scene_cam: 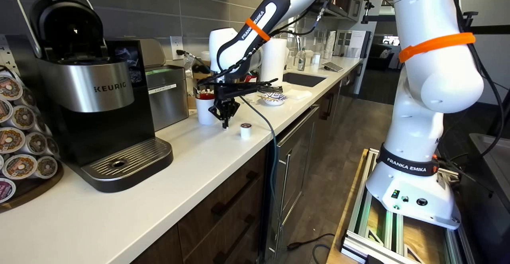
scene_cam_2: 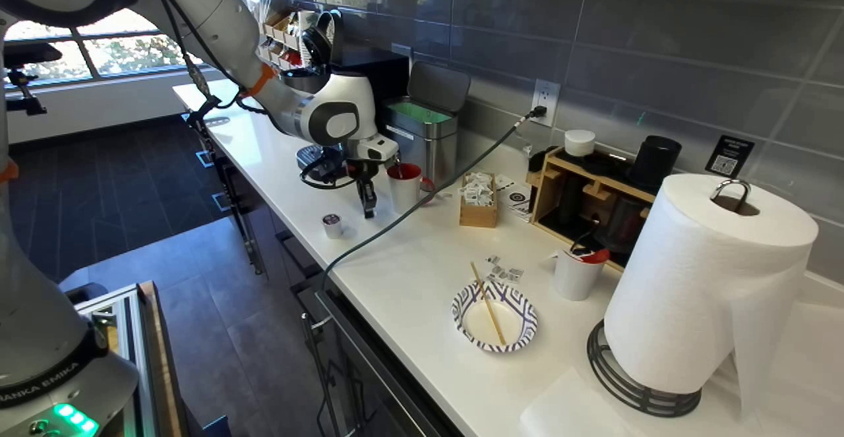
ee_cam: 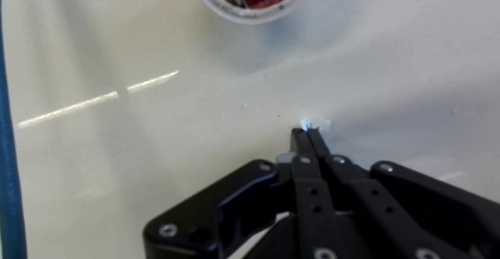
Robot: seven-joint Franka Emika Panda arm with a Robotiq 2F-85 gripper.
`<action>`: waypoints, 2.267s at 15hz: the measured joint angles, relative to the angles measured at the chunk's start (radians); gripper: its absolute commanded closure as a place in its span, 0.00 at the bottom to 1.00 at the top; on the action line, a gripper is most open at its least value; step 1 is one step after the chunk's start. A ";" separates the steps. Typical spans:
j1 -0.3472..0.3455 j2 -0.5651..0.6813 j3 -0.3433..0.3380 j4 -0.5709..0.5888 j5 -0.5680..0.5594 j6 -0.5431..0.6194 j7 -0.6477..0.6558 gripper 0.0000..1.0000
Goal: Put the white sachet from the counter in the wooden box.
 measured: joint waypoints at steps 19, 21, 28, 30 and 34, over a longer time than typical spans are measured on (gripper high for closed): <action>-0.123 -0.352 0.024 -0.067 0.194 0.045 -0.156 0.98; -0.124 -0.348 0.024 -0.057 0.199 0.045 -0.162 0.98; -0.123 -0.303 0.039 0.005 0.196 0.109 -0.136 1.00; -0.118 -0.258 0.046 0.063 0.186 0.147 -0.117 1.00; -0.105 -0.155 0.024 0.197 0.038 0.154 -0.009 1.00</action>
